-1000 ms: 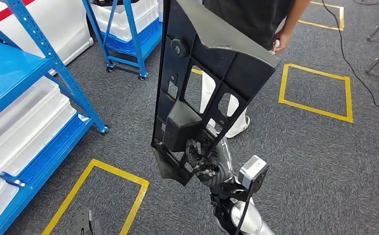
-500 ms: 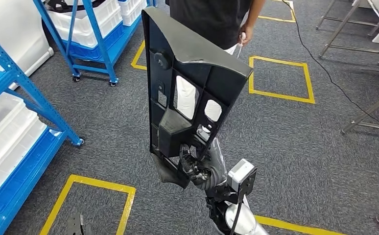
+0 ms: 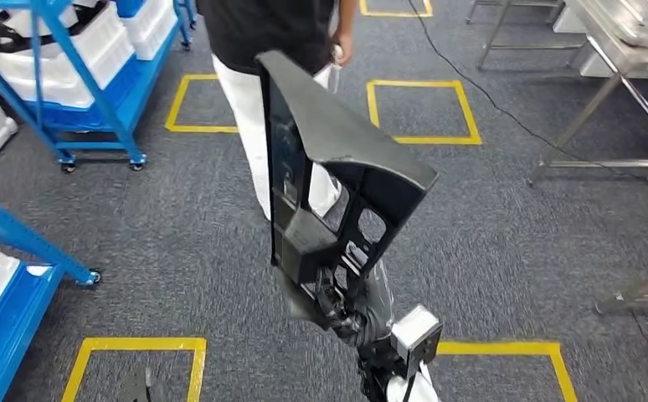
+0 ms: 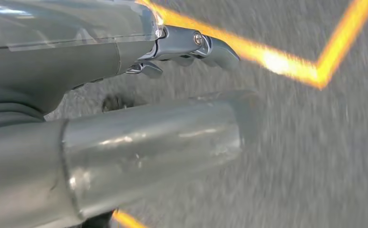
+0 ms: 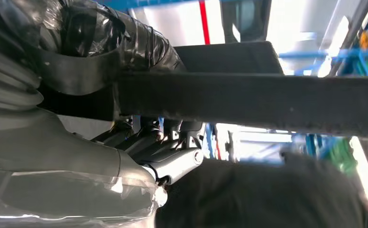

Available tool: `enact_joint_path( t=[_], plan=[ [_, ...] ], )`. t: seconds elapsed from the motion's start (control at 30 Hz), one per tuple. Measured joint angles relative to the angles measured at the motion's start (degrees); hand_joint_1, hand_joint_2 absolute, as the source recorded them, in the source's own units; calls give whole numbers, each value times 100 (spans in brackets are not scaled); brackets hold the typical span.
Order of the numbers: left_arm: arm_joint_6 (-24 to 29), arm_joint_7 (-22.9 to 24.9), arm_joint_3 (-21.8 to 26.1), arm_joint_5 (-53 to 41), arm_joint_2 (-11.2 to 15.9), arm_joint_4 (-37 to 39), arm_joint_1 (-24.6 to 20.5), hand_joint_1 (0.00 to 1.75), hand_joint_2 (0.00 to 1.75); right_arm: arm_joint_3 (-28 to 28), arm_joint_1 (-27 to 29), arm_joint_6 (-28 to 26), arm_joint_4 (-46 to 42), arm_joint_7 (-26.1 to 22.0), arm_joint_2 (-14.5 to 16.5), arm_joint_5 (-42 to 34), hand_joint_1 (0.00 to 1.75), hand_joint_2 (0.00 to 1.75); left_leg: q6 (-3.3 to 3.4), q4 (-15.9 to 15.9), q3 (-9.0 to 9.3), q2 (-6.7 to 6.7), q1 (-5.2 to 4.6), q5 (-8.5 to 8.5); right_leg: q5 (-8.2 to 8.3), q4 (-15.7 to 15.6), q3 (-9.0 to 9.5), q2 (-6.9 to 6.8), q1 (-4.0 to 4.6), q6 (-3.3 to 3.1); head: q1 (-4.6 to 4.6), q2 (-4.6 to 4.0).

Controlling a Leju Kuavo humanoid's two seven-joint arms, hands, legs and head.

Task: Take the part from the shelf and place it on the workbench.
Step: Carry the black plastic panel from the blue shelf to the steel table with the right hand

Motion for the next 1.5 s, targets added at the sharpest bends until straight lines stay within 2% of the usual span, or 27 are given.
enact_joint_path(
  t=[0.07, 0.1, 0.13, 0.17, 0.23, 0.3, 0.37, 0.43, 0.53, 0.6, 0.63, 0.67, 0.73, 0.8, 0.83, 0.9, 0.97, 1.03, 1.1, 1.13, 1.17, 1.2, 1.27, 1.33, 1.4, 1.43, 1.5],
  plan=[
    [8, -2, -22, -3, -15, 0, 45, 0, 0, -4, 68, -5, -1, -2, -7, 15, 175, 175, -21, 708, -337, -174, 5, -287, 10, 6, -11, 182, -7, -21, -2, 0],
    [10, -1, -27, -4, -21, 0, 62, 0, 0, -6, 105, -5, -1, -2, -13, 17, 175, 175, -31, 894, -437, -194, 8, -302, 10, 18, -15, 279, -8, -21, -2, 0],
    [10, -1, -32, -2, -26, 0, 72, 0, 0, -9, 138, -6, -1, -2, -17, 20, 175, 175, -37, 872, -442, -204, 12, -201, 8, 38, -18, 379, -9, -17, -2, 0],
    [11, 1, -39, 0, -30, 0, 76, 0, 0, -12, 165, -8, -2, -2, -22, 21, 175, 175, -37, 632, -344, -229, 19, -5, 0, 66, -21, 475, -12, -7, -2, 0],
    [14, 10, -62, 5, -33, 0, 72, 0, 0, -26, 214, -31, -4, -5, -31, 23, 175, 175, -23, -96, -34, -452, 45, 367, -31, 148, -47, 637, -15, 36, -2, 0],
    [27, 33, -102, 8, -45, 0, 62, 0, 0, -56, 284, -78, -8, -22, -43, 33, 175, 175, 14, -494, 135, -666, 58, 468, -42, 215, -120, 763, -31, 103, -3, 0],
    [44, 66, -154, 7, -74, 0, 39, 0, 0, -106, 380, -110, -12, -58, -56, 50, 175, 175, 76, -558, 156, -638, 45, 469, -9, 219, -180, 878, -57, 183, -3, 0],
    [53, 95, -203, 4, -113, 0, 2, 0, 0, -154, 465, -126, -27, -87, -75, 69, 175, 175, 162, -633, 175, -501, 48, 519, -59, 296, -232, 716, -45, 248, 2, 0],
    [57, 124, -275, 3, -139, 0, -28, 0, 0, -181, 517, -160, -49, -102, -97, 90, 175, 175, 237, -698, 187, -248, 42, 554, -517, 1080, -615, 249, -60, 325, 7, 0],
    [76, 168, -315, 6, -144, 0, -42, 0, 0, -198, 580, -174, -46, -105, -104, 98, 175, 175, 238, -697, 182, -70, 36, 541, -716, 1646, -899, 183, -121, 373, 6, 0],
    [92, 197, -337, 7, -149, 0, -57, 0, 0, -208, 621, -174, -44, -105, -108, 104, 175, 175, 231, -697, 185, 15, 36, 532, -663, 1668, -909, 164, -151, 393, 6, 0],
    [110, 220, -362, 7, -154, 0, -78, 0, 0, -216, 655, -174, -42, -108, -113, 111, 175, 175, 217, -696, 193, 92, 36, 520, -515, 1468, -804, 128, -174, 406, 6, 0],
    [137, 243, -428, 8, -170, 0, -133, 0, 0, -224, 690, -174, -40, -114, -121, 128, 175, 175, 175, -700, 227, 223, 32, 491, -173, 690, -384, -84, -170, 401, 6, 0],
    [151, 243, -486, 10, -179, 0, -187, 0, 0, -227, 706, -175, -39, -126, -126, 143, 175, 175, 115, -701, 260, 329, 17, 459, -47, 198, -131, -250, -110, 352, 5, 0],
    [158, 242, -515, 9, -187, 0, -210, 0, 0, -232, 716, -177, -39, -133, -128, 148, 175, 175, 79, -707, 276, 381, 10, 447, -67, 148, -116, -255, -76, 322, 5, 0],
    [172, 239, -581, 1, -228, 0, -254, 0, 0, -252, 741, -181, -40, -152, -130, 161, 175, 175, 6, -717, 318, 464, 18, 413, -50, 116, -103, -116, -77, 253, 4, 1],
    [192, 233, -644, -13, -264, 0, -287, 0, 0, -273, 754, -191, -44, -171, -131, 178, 175, 175, -39, -521, 270, 272, 41, 252, -22, 40, -41, 8, -108, 169, 0, 1],
    [213, 233, -700, -28, -271, 0, -292, 0, 0, -279, 752, -196, -42, -179, -130, 187, 175, 175, -49, 126, -26, -67, 55, -82, -12, 5, -4, 135, -114, 104, -3, 0],
    [228, 240, -739, -45, -275, 0, -274, 0, 0, -280, 752, -195, -37, -179, -129, 189, 175, 175, -54, 819, -409, -193, 55, -300, -19, 19, -3, 303, -93, 80, -4, 1],
    [231, 248, -759, -56, -278, 0, -265, 0, 0, -281, 753, -195, -34, -179, -130, 191, 175, 175, -51, 928, -503, -208, 54, -252, -25, 33, -2, 399, -82, 75, -4, 1],
    [232, 261, -790, -75, -281, 0, -260, 0, 0, -283, 753, -192, -33, -180, -130, 193, 175, 175, -40, 810, -492, -222, 55, -89, -34, 54, 0, 499, -75, 76, -4, 1],
    [227, 277, -829, -95, -283, 0, -261, 0, 0, -286, 752, -187, -32, -182, -131, 197, 175, 175, -22, 485, -382, -271, 55, 156, -49, 83, 1, 595, -73, 82, -4, 0],
    [212, 310, -921, -138, -283, 0, -274, 0, 0, -295, 748, -173, -30, -190, -131, 201, 175, 175, 24, -232, -98, -551, 67, 496, -91, 161, -27, 758, -79, 120, -4, 0],
    [200, 333, -1001, -166, -282, 0, -288, 0, 0, -302, 744, -164, -27, -199, -131, 203, 175, 175, 55, -525, 27, -745, 61, 544, -101, 205, -84, 887, -111, 188, -6, 0],
    [187, 342, -1073, -180, -309, 0, -300, 0, 0, -311, 751, -161, -27, -207, -132, 204, 175, 175, 96, -582, 52, -643, 60, 566, -79, 192, -120, 1004, -141, 266, -7, 0],
    [175, 335, -1111, -187, -327, 0, -306, 0, 0, -318, 760, -160, -28, -213, -133, 205, 175, 175, 131, -627, 77, -568, 68, 585, -95, 212, -134, 939, -130, 296, -5, 0],
    [147, 314, -1180, -210, -353, 0, -308, 0, 0, -334, 770, -157, -34, -227, -138, 211, 175, 175, 200, -719, 133, -399, 88, 618, -284, 519, -284, 579, -101, 340, 1, 0]
  ],
)
